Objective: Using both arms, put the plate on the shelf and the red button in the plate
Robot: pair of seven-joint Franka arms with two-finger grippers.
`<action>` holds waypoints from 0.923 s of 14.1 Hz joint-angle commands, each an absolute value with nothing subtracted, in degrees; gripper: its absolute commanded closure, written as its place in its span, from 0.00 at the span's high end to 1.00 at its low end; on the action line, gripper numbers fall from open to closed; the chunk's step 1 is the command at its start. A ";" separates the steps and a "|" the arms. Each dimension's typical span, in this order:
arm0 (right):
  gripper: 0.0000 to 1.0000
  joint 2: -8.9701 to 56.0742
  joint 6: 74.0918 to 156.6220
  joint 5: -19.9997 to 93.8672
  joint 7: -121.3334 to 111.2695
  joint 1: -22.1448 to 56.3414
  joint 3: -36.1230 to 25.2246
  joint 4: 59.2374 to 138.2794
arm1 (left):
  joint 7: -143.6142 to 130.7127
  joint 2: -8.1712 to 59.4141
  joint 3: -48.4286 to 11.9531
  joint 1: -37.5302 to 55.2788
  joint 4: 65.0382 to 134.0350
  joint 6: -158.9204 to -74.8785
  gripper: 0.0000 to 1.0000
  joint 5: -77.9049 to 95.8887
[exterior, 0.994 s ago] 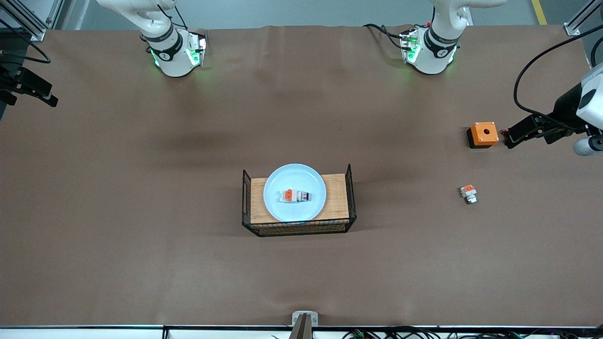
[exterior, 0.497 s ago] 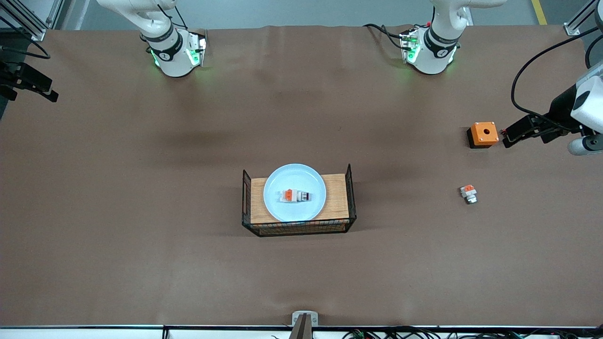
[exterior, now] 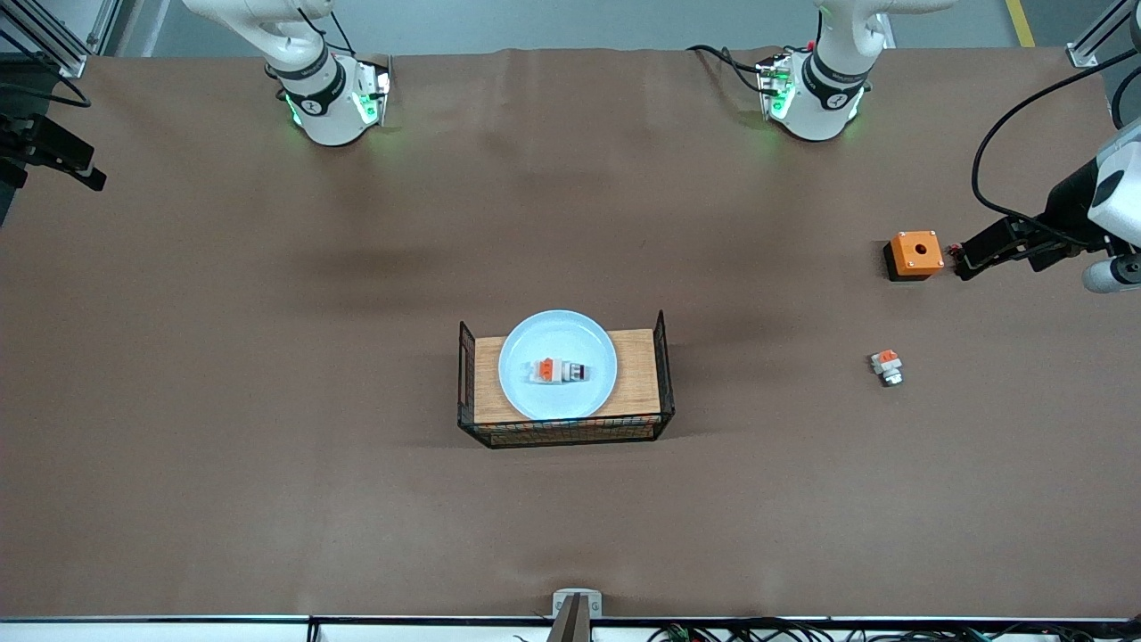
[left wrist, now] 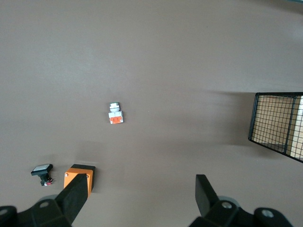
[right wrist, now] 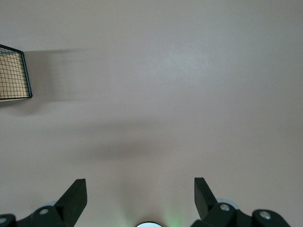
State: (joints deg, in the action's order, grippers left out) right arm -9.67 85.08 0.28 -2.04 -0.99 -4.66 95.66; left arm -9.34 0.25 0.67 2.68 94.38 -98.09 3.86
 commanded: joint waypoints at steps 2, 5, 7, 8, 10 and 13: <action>1.00 -10.37 84.38 0.18 -2.46 -1.32 -4.39 95.45 | -8.17 -1.23 -3.33 -0.88 95.80 -98.96 1.00 4.57; 1.00 -10.37 84.38 0.09 -2.55 -1.32 -4.39 95.45 | -8.17 -1.23 -3.34 -0.79 95.80 -99.23 1.00 4.57; 1.00 -10.37 84.38 0.09 -2.55 -1.41 -4.39 95.45 | -8.17 -1.14 -3.34 -0.88 95.71 -99.23 1.00 4.48; 1.00 -10.37 84.38 0.09 -2.55 -1.41 -4.39 95.45 | -8.17 -1.40 -3.34 -0.88 95.80 -99.05 1.00 4.48; 1.00 -10.37 84.38 0.09 -2.55 -1.41 -4.39 95.45 | -8.17 -1.49 -3.43 -0.88 95.71 -98.79 1.00 4.48; 1.00 -10.37 84.38 -0.09 -2.64 -1.41 -4.39 95.45 | -8.17 -2.19 -3.43 -0.97 95.63 -98.53 1.00 4.48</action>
State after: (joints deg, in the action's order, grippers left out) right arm -9.67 85.02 0.22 -2.04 -0.99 -4.66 95.66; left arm -9.33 -0.11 -2.84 -0.06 94.48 -98.49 3.87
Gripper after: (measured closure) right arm 0.000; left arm 0.000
